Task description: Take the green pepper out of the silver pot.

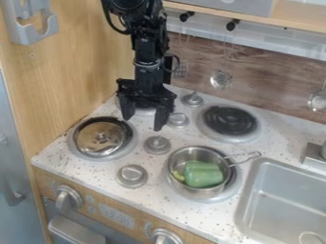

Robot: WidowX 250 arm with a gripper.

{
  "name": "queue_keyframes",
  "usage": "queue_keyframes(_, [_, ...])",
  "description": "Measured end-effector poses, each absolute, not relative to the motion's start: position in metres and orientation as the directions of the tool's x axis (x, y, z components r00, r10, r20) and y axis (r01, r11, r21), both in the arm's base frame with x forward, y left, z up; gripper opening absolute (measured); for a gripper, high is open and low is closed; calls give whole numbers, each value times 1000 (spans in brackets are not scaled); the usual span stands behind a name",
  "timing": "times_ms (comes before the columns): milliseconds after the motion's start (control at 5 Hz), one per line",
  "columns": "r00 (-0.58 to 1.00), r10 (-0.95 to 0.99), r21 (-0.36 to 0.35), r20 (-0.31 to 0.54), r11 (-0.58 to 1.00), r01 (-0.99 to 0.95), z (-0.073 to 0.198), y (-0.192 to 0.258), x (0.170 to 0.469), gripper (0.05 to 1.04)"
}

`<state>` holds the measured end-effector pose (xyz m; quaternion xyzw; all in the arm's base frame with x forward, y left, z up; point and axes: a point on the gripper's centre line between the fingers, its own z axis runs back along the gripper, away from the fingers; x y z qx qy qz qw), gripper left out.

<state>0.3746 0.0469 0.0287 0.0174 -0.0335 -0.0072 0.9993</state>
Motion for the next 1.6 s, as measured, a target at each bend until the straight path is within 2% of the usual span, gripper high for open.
queue_keyframes(200, [1000, -17, 24, 20, 1000, 16, 13, 45, 367, 998])
queue_keyframes(400, [993, -118, -3, 15, 993, 118, 12, 30, 354, 998])
queue_keyframes(600, [946, -311, -27, 85, 949, 315, 38, -12, 349, 998])
queue_keyframes(1000, [848, -518, -19, 113, 852, 523, 47, -60, 339, 998])
queue_keyframes(1600, [808, -581, 15, -99, 811, 585, -23, -78, 350, 998])
